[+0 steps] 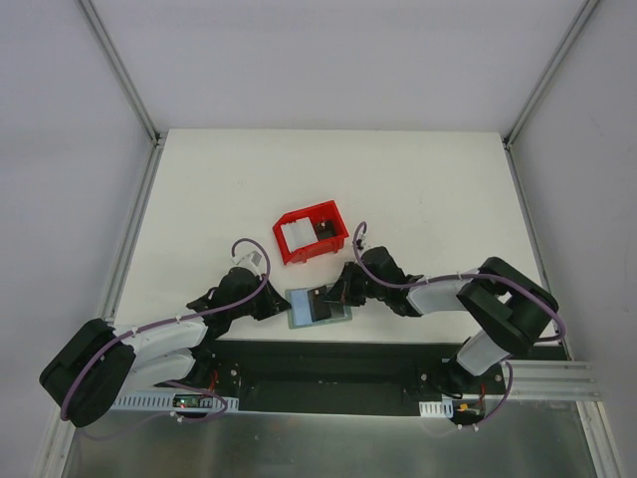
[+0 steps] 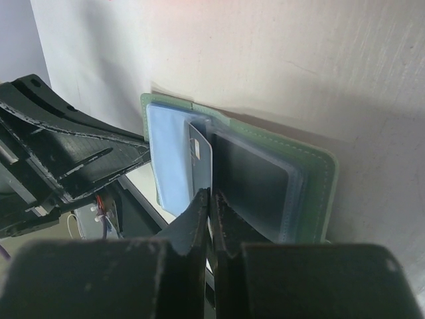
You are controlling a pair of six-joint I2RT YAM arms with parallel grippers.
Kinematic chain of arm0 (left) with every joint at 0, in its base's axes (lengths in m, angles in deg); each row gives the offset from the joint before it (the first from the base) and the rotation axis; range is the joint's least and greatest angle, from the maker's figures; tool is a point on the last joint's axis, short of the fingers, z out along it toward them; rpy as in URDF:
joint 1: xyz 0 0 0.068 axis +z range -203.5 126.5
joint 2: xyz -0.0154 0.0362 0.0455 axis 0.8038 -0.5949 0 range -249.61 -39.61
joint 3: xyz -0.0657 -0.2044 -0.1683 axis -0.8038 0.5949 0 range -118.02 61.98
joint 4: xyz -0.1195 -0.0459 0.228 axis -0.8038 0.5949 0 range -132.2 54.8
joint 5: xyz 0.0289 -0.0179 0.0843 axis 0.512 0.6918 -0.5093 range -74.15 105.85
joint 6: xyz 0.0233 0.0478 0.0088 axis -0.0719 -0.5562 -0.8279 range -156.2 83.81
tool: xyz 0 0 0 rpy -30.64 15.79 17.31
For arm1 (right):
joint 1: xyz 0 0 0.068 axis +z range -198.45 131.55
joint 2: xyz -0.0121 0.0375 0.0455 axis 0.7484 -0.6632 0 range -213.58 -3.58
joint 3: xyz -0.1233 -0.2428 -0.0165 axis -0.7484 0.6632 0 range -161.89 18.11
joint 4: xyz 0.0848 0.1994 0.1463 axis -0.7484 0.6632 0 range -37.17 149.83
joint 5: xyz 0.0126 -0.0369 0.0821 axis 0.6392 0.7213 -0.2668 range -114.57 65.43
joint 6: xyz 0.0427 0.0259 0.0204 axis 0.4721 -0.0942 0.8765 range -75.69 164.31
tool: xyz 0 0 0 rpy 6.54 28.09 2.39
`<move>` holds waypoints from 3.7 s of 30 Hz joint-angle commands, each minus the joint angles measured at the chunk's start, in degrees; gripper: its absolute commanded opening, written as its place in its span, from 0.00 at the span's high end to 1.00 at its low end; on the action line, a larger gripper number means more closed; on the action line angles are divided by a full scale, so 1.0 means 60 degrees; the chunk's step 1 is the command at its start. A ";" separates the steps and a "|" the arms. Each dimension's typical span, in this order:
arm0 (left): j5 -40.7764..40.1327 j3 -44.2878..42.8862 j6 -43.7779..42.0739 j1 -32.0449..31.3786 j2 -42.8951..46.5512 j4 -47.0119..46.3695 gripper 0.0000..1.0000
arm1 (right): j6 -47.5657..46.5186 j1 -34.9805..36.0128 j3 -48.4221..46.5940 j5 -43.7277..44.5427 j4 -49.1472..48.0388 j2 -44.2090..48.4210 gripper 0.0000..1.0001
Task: Put the credit cards into the card holder
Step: Insert the credit card into the card holder.
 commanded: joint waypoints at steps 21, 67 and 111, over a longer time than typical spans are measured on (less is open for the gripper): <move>0.0035 0.0126 0.0046 -0.0028 0.0217 -0.0136 1.00 | -0.0591 0.0600 -0.0858 0.1154 0.2537 0.0208 0.61; 0.0006 0.0287 0.0149 -0.0028 0.0525 -0.0166 1.00 | -0.0591 0.1289 -0.3611 -0.0354 0.3914 -0.1155 0.58; 0.0064 0.0493 0.0720 -0.0028 0.1814 -0.0107 1.00 | -0.3257 0.3032 -0.6087 0.3820 0.7576 -0.1447 0.48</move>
